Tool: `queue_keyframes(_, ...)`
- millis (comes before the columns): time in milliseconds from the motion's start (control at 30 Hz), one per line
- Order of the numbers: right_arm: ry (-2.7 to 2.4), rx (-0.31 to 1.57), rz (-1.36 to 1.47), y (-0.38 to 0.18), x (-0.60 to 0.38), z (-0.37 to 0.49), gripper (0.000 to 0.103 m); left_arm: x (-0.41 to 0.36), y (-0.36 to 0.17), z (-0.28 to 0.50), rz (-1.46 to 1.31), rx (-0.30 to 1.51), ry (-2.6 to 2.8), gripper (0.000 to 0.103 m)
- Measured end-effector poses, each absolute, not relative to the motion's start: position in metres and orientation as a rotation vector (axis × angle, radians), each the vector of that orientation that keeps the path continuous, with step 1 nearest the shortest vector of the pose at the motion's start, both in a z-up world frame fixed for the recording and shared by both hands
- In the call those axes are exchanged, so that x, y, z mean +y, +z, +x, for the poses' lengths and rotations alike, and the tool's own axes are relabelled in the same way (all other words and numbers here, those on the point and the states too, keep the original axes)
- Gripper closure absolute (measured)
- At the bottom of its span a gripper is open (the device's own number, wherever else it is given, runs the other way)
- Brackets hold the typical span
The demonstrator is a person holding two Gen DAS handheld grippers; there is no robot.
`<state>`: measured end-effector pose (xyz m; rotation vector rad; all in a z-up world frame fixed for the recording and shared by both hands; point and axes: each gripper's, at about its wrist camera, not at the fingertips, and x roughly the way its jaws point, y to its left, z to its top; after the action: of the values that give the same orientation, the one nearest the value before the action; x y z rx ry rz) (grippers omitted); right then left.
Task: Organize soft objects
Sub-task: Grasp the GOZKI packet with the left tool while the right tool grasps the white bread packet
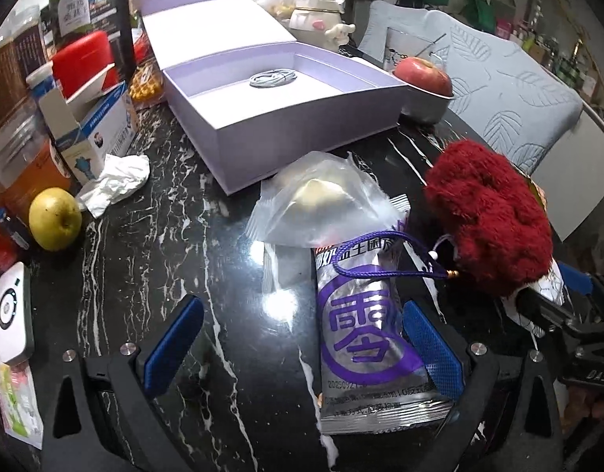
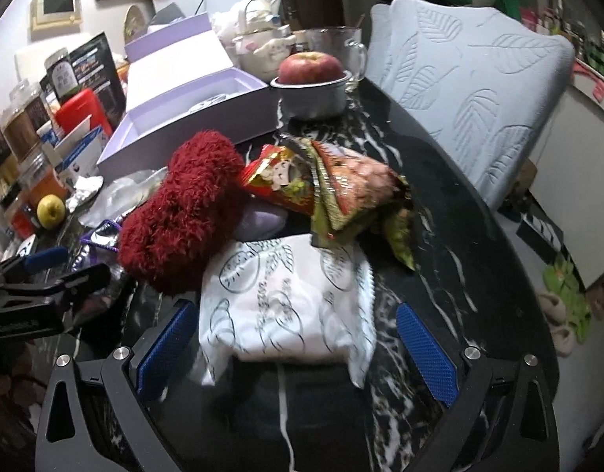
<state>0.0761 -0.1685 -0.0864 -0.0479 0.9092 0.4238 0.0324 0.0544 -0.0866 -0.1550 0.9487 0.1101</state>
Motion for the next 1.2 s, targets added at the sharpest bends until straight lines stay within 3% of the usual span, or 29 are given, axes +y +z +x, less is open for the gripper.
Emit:
queue_keyframes(367,0.414,0.923,-0.048,-0.096,-0.166,0.089,0.0,0.049,-0.097,0.051,-0.222,0.995,0.027,0.0)
queue_keyframes(467,0.417,0.914,-0.049,-0.095,-0.166,0.087,0.004,0.048,-0.097,0.056,-0.222,0.999,0.036,0.001)
queue_keyframes(633,0.444,0.896,-0.067,-0.093,-0.163,0.078,0.024,0.036,-0.097,0.056,-0.135,0.987,0.045,0.025)
queue_keyframes(767,0.441,0.884,-0.055,-0.092,-0.167,0.073,0.032,0.028,-0.095,0.05,-0.098,0.966,0.013,0.055)
queue_keyframes(1200,0.484,0.881,-0.016,-0.089,-0.173,0.038,0.035,0.021,-0.09,0.011,-0.152,0.957,-0.106,0.06)
